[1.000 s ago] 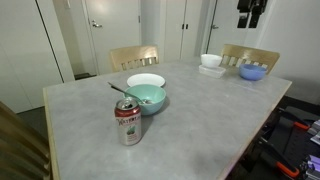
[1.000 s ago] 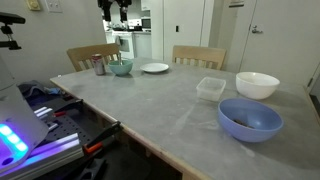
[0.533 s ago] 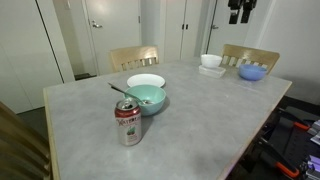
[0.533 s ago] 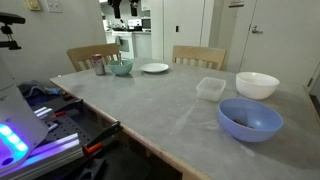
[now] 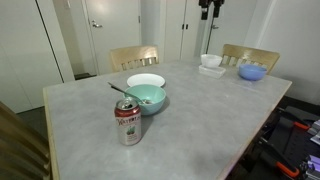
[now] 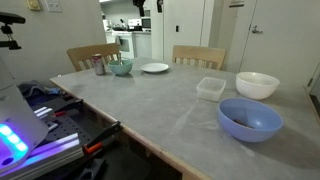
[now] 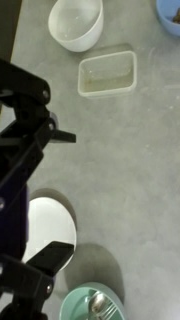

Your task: Move the soda can to the right side of the table

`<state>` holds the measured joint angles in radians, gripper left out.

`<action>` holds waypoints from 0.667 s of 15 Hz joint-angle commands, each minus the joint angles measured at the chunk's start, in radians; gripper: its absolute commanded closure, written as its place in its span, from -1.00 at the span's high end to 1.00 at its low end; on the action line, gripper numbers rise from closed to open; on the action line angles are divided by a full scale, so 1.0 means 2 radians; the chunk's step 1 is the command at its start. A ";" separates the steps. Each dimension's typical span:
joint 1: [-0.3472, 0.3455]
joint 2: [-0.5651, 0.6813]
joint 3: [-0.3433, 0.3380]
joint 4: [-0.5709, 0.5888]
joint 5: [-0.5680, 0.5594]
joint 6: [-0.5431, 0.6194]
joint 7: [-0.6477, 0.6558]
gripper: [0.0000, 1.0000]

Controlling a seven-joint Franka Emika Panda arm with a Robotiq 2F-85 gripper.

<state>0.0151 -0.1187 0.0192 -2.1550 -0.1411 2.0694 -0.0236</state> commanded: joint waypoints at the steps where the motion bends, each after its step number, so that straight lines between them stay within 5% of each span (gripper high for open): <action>1: 0.013 0.081 0.010 0.099 0.017 -0.012 -0.023 1.00; 2: 0.009 0.039 0.005 0.049 0.011 0.001 -0.010 1.00; 10: 0.016 0.076 0.010 0.090 0.011 -0.001 -0.010 1.00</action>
<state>0.0478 0.0334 0.0361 -1.9775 -0.1195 2.0700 -0.0443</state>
